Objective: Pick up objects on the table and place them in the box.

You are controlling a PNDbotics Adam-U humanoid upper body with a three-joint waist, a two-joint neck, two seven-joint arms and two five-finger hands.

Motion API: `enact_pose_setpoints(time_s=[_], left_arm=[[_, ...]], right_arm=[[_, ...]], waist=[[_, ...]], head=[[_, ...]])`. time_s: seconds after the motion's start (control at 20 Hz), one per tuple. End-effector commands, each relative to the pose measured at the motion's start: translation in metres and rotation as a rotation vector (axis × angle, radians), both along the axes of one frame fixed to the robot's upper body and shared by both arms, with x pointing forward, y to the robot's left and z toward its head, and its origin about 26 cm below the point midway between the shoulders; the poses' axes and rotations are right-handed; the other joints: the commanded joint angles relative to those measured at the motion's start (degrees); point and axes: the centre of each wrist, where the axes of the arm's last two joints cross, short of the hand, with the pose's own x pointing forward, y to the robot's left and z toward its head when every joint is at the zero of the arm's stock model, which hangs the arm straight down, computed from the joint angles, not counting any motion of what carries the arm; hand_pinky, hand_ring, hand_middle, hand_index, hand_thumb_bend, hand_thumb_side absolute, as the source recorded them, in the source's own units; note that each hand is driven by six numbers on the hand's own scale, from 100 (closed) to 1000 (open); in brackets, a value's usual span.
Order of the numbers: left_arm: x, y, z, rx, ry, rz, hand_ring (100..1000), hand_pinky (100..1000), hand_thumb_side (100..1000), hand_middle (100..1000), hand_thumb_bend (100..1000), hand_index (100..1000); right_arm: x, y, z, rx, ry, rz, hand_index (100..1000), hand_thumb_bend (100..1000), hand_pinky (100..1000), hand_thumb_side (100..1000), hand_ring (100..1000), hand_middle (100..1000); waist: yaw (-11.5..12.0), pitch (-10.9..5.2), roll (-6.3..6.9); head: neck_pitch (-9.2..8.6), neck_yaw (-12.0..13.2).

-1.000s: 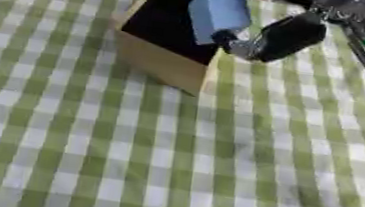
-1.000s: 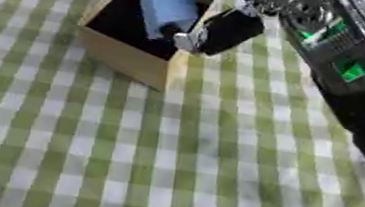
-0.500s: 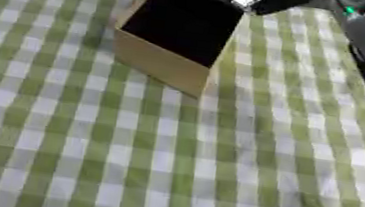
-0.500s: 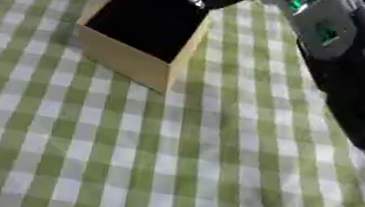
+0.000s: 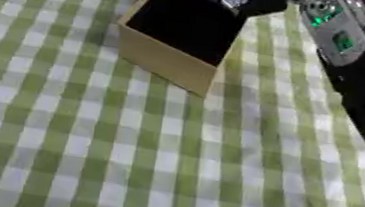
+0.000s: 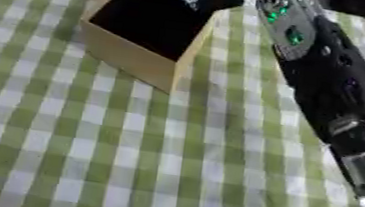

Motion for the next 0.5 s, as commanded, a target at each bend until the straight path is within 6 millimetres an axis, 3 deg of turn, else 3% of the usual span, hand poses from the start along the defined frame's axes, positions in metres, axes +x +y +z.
enact_pose_setpoints(time_s=[0.05, 0.5], left_arm=[[-0.002, 0.000, 0.008, 0.011, -0.026, -0.010, 673, 668, 628, 634, 209, 703], [-0.002, -0.001, 0.009, 0.006, -0.028, -0.015, 672, 668, 632, 634, 207, 703]], right_arm=[[0.000, -0.003, 0.015, 0.004, -0.044, -0.015, 589, 100, 718, 492, 730, 479], [0.012, -0.006, 0.000, -0.016, -0.048, -0.084, 594, 100, 733, 478, 736, 485]], waist=[[0.24, -1.06, 0.22], [0.87, -0.85, -0.07]], head=[[-0.98, -0.51], [-2.21, -3.38]])
